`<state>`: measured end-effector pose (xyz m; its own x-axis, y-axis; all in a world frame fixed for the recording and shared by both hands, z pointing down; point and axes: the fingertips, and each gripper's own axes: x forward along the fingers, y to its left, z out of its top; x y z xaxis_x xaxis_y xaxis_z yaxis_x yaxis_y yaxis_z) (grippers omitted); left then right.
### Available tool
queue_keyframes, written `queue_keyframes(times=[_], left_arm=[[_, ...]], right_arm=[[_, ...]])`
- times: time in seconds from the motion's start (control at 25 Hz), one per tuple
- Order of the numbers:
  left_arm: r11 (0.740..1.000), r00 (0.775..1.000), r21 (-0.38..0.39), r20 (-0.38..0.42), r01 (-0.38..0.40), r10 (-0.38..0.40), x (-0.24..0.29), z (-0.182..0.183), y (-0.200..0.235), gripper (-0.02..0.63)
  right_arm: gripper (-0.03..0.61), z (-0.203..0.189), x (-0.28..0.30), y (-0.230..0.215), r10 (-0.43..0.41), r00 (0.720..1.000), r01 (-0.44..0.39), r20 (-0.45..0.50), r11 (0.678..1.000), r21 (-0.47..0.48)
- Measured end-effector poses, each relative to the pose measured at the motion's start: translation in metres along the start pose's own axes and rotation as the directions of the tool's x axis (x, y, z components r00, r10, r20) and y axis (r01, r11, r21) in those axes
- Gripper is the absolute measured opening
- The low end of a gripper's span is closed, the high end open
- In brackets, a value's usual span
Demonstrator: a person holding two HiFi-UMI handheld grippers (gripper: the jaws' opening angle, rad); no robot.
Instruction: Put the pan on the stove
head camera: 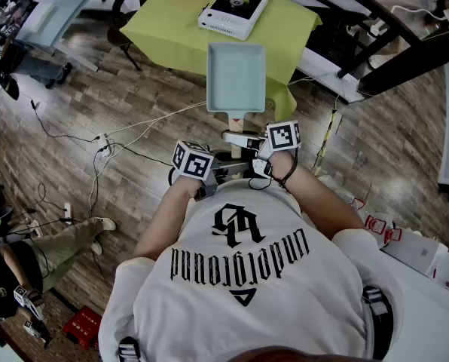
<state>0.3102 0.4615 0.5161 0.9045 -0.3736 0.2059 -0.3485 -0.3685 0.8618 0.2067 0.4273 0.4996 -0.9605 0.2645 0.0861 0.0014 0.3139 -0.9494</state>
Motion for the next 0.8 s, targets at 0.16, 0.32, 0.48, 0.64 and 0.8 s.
queue_keyframes(times=[0.16,0.32,0.48,0.64,0.8], left_arm=[[1.0,1.0,-0.001,-0.006,0.001,-0.001,-0.002,0.005,0.004,0.132],[1.0,1.0,-0.013,-0.009,0.0,0.0,0.001,0.02,0.014,0.132],[1.0,1.0,-0.029,-0.005,0.002,-0.002,0.005,0.037,0.027,0.132],[0.999,1.0,-0.037,0.001,-0.006,0.006,0.014,0.068,0.044,0.132],[0.999,0.999,-0.045,0.026,-0.016,0.018,0.028,0.098,0.058,0.132]], right_arm=[[0.133,0.006,0.003,-0.003,-0.001,1.0,0.001,0.002,1.0,0.006],[0.133,0.02,0.003,-0.013,-0.006,1.0,0.006,-0.004,0.999,0.039],[0.137,0.04,0.005,-0.022,-0.009,1.0,0.008,-0.028,1.0,-0.004],[0.138,0.073,0.001,-0.034,0.0,0.999,0.0,-0.044,1.0,-0.001],[0.138,0.103,-0.007,-0.046,0.012,0.997,-0.012,-0.072,1.0,-0.006]])
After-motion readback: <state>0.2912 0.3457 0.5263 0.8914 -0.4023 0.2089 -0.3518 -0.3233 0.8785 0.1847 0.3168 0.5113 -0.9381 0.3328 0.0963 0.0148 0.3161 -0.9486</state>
